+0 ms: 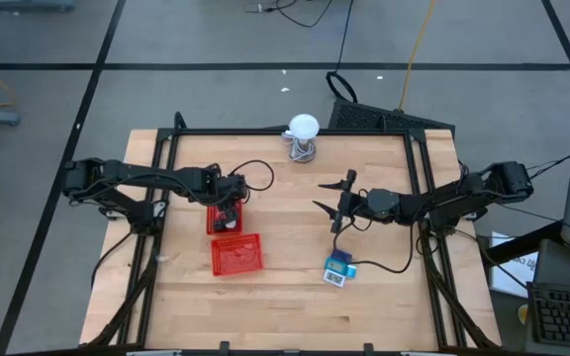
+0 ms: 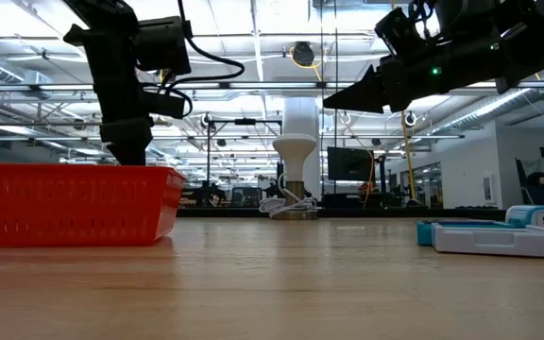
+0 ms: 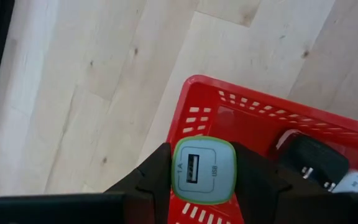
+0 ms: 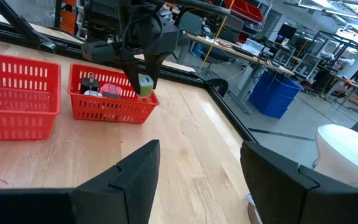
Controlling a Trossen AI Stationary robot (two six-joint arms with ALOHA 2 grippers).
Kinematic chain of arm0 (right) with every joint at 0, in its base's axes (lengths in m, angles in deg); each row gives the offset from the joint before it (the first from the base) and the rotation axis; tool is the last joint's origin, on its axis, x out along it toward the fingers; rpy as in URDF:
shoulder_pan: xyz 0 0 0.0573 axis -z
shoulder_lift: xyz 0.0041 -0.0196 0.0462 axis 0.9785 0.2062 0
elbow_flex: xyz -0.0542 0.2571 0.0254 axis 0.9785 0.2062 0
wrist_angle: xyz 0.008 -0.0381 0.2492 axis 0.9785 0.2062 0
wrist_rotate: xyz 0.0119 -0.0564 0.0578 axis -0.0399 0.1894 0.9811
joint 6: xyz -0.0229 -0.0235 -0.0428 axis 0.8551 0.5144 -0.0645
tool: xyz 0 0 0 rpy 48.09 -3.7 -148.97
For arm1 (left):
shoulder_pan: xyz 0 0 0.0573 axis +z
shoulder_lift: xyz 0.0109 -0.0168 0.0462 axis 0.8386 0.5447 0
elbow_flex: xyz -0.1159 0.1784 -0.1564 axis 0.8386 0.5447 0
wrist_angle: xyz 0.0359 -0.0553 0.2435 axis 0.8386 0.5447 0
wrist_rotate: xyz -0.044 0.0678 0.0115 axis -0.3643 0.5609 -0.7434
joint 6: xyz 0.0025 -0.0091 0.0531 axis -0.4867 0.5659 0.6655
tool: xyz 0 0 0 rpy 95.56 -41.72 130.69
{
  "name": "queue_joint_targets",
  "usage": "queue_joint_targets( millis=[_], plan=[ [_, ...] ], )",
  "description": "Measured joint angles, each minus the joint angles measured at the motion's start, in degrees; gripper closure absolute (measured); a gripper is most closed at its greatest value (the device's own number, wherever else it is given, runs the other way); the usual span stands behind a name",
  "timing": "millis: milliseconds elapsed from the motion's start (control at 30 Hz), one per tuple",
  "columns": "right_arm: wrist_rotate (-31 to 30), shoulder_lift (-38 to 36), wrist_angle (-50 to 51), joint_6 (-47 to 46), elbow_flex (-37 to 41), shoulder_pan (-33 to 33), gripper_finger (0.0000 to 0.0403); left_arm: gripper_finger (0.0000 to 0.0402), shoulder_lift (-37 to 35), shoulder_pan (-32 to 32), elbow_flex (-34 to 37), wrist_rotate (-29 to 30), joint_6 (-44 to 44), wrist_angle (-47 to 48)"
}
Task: Pick & Place Office items
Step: Put the green charger adapter into the top red basket
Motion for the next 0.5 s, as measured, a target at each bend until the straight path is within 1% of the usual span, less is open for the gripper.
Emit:
queue_joint_targets(
  millis=[200,367,500],
  plan=[
    [0.0,0.0,0.0,0.0,0.0,0.0,0.0191,0.0268,0.0,0.0,0.0,-0.2,0.0,-0.1],
    [0.0,0.0,0.0,0.0,0.0,0.0,0.0191,0.0268,0.0,0.0,0.0,-2.8,-0.4,-1.3],
    [0.0,0.0,0.0,0.0,0.0,0.0,0.0191,0.0254,0.0,-0.1,0.0,-3.4,-0.8,-2.9]
  ],
)
